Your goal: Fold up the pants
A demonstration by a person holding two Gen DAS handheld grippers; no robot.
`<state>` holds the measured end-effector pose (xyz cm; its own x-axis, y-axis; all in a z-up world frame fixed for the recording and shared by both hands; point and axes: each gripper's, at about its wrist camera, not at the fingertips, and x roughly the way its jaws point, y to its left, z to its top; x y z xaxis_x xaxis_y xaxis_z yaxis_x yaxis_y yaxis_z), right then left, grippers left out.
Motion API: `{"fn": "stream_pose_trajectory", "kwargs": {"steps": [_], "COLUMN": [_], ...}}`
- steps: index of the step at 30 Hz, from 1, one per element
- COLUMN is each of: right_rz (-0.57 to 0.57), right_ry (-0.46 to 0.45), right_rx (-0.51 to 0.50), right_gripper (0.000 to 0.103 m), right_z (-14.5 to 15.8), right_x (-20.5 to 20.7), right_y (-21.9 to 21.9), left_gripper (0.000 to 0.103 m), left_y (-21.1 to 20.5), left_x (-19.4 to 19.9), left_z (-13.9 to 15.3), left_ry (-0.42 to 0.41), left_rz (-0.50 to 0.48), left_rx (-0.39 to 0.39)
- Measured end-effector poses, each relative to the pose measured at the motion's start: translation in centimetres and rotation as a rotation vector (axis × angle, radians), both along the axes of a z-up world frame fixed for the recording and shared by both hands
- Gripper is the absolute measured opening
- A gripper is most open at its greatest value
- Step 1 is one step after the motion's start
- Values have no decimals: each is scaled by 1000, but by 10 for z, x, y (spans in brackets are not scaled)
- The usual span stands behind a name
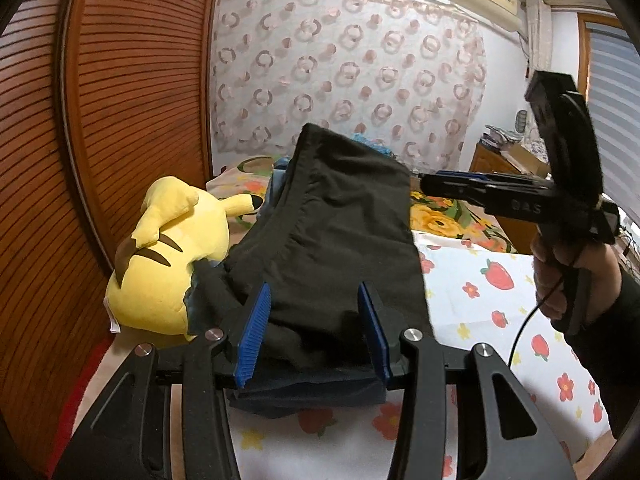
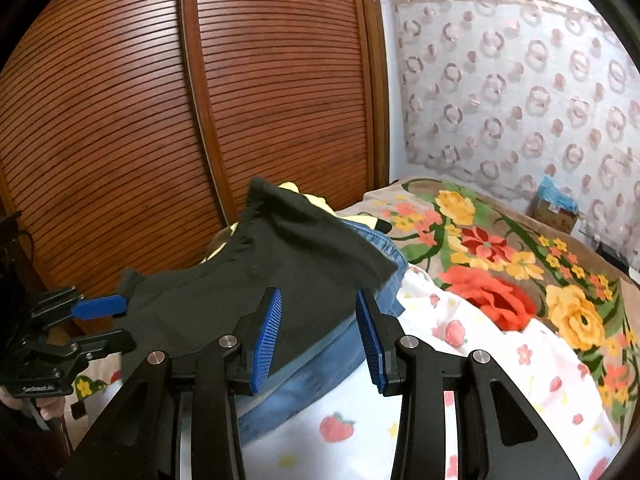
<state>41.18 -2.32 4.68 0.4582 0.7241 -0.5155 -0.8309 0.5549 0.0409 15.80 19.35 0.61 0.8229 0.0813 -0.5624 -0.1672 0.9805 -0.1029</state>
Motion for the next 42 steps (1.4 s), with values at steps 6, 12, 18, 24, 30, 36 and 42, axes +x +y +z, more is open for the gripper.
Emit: {"fn": "stream_pose_trajectory", "kwargs": {"steps": [6, 12, 18, 24, 30, 36, 42], "right_rz": [-31, -72, -117, -172, -217, -260, -293], "right_ry": [-5, -25, -27, -26, -26, -24, -37], "right_rx": [27, 42, 45, 52, 56, 62, 67], "right_gripper": [40, 40, 40, 40, 40, 44, 50], "right_z": [3, 4, 0, -6, -11, -16, -17], "right_x": [-41, -84, -117, -151, -181, -205, -235], "right_y": [-22, -50, -79, -106, -124, -135, -143], "left_gripper": [46, 46, 46, 71, 84, 90, 90], "left_y": [-13, -33, -56, -75, -96, -112, -126], "left_x": [-12, -23, -35, -46, -60, -70, -74], "left_z": [9, 15, 20, 18, 14, 5, -3], "left_ry": [-12, -20, -30, -42, -59, -71, -55], "left_rz": [-19, -61, -117, -175, -228, -238, -240], "left_rx": [26, 47, 60, 59, 58, 83, 105]}}
